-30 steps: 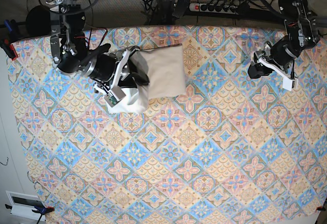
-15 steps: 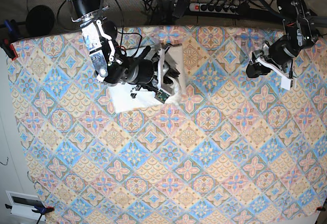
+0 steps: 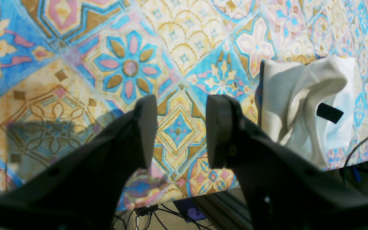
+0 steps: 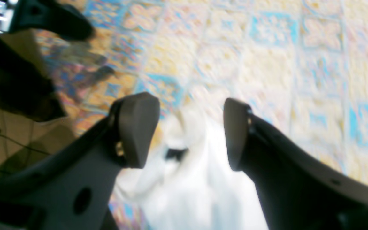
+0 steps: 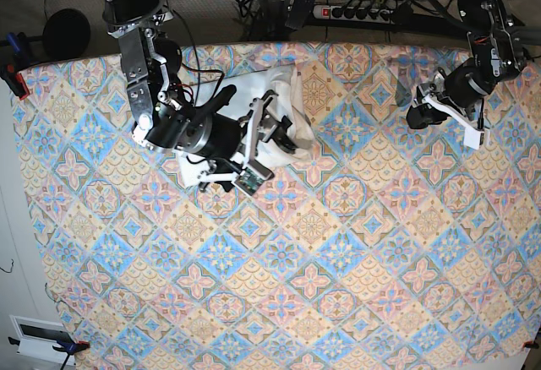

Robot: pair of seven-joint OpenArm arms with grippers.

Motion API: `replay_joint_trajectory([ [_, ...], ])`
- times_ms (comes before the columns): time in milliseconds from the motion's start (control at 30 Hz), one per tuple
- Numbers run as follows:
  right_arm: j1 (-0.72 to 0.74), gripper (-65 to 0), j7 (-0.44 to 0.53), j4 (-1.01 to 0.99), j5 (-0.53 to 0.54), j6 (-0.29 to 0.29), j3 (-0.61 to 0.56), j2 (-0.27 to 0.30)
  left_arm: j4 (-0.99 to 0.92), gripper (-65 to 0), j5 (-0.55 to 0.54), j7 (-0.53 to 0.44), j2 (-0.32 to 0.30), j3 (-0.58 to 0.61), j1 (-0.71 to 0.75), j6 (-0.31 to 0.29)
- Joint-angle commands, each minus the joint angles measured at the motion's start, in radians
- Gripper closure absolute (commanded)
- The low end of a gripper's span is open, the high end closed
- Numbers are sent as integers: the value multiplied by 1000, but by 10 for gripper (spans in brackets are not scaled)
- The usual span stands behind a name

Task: Fold the T-shirt properly
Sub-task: 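Fold the other strip end over with the left gripper toward the right gripper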

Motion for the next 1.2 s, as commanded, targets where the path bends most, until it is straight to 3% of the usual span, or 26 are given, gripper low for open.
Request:
replay_joint_trajectory([
  [0,3,-320,22,16,12,-1,26,3,32,-237,-15,-12,-17,26,4,-7],
  [133,5,-250,22,-47,9,-1,62,14,75,-223,-13,-12,-36,149,21,-7],
  [367,92,-80,22,-244,7,-1,17,15,81,-2,-13,-55,-35,224,17,-7],
  [567,200,-73,30,-391,6,-1,-98,11,79,0,-11,-67,-35,273,21,-7],
  [833,327,-74,228,-715,6,-1,-273,11,79,0,-11,-65,-33,295,22,-7],
  [1000,370,-74,365,-870,6,-1,-285,11,79,0,-11,-67,-33,396,22,-5],
  [1167,389,-72,405,-882,7,-1,-273,15,81,0,-11,-68,-32,471,19,-2],
])
